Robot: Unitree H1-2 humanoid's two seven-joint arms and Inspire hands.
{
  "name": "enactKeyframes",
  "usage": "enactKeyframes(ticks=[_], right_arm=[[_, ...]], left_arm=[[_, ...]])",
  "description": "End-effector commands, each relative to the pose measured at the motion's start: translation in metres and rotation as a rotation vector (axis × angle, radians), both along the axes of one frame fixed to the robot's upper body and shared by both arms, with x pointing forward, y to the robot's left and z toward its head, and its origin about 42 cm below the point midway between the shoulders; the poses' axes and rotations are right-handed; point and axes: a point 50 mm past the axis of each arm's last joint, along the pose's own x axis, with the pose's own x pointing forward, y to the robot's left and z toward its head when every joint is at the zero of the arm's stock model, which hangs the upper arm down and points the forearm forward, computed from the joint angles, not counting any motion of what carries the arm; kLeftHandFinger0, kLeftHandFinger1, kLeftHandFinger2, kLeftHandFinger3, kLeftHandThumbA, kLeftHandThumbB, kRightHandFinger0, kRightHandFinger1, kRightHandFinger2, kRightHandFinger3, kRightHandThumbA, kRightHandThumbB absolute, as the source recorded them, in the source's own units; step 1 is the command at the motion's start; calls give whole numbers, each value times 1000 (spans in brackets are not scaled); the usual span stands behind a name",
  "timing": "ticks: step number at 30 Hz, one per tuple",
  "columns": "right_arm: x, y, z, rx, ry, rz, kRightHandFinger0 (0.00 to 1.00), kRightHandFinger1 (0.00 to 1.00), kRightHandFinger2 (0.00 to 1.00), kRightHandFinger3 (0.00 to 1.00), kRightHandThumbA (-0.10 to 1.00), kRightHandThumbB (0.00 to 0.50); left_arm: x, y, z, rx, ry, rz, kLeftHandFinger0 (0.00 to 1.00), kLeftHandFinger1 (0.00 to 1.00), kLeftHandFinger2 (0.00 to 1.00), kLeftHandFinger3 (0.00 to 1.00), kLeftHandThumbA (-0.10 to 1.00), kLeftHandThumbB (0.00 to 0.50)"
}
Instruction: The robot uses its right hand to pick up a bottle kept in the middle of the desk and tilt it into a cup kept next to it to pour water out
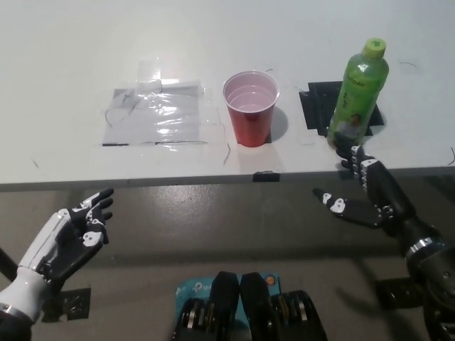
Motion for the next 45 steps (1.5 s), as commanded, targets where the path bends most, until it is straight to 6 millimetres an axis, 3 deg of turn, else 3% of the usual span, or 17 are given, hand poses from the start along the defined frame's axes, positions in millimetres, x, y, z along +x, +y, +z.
enactKeyframes(ticks=[1, 7, 9, 11, 12, 13, 14, 18, 20, 23, 27, 33, 36, 39, 45], right_arm=[[-2, -11, 34, 7, -190, -102, 1000, 1000, 1000, 1000, 640, 365], [-1, -33, 47, 20, -275, -196, 1000, 1000, 1000, 1000, 614, 348], [2, -50, 58, 87, -298, -276, 1000, 1000, 1000, 1000, 663, 336], [3, -54, 60, 76, -296, -291, 1000, 1000, 1000, 1000, 704, 337], [7, -61, 64, 50, -286, -312, 1000, 1000, 1000, 1000, 821, 401], [11, -69, 68, 19, -273, -337, 1000, 1000, 1000, 1000, 860, 425], [18, -75, 72, 4, -258, -346, 1000, 1000, 1000, 1000, 889, 495], [40, -84, 78, -4, -184, -361, 1000, 1000, 1000, 1000, 855, 500], [58, -81, 75, -30, -161, -418, 1000, 1000, 1000, 1000, 893, 500], [70, -74, 77, -72, -176, -457, 1000, 1000, 1000, 1000, 938, 500], [86, -61, 75, -87, -129, -419, 1000, 1000, 1000, 1000, 926, 500], [108, -38, 69, -103, -72, -392, 1000, 1000, 1000, 1000, 861, 500], [112, -35, 68, -121, -72, -389, 1000, 1000, 1000, 1000, 866, 500], [113, -30, 68, -130, -61, -373, 1000, 1000, 1000, 1000, 857, 500], [109, -24, 68, -153, -78, -335, 1000, 1000, 1000, 1000, 830, 500]], left_arm=[[-5, -1, 8, -2, -24, -26, 1000, 1000, 1000, 1000, 553, 148], [-7, -1, 5, -2, -18, -22, 1000, 1000, 1000, 1000, 537, 139], [-7, -2, 5, -5, -15, -18, 1000, 1000, 1000, 1000, 529, 163], [-8, -2, 4, -8, -14, -15, 1000, 1000, 1000, 1000, 523, 164], [-9, -2, 4, -9, -12, -16, 999, 1000, 1000, 1000, 516, 151], [-9, -3, 4, -8, -10, -18, 992, 1000, 1000, 1000, 509, 149], [-9, -3, 4, -8, -10, -19, 987, 1000, 1000, 1000, 507, 158], [-10, -3, 2, -5, -4, -24, 978, 1000, 1000, 1000, 530, 168], [-14, -4, -1, -15, 4, -31, 976, 1000, 1000, 1000, 501, 147], [-15, -4, -1, -16, 8, -31, 971, 1000, 1000, 1000, 487, 136], [-14, -6, -3, -15, 10, -30, 920, 1000, 1000, 1000, 498, 154], [-14, -7, -1, 8, 10, -35, 938, 1000, 1000, 1000, 517, 145], [-13, -7, -2, 10, 3, -45, 941, 1000, 1000, 1000, 523, 142], [-13, -7, -2, 10, 7, -42, 932, 1000, 1000, 1000, 540, 172], [-14, -6, -2, 22, 9, -49, 927, 1000, 1000, 1000, 576, 166]])
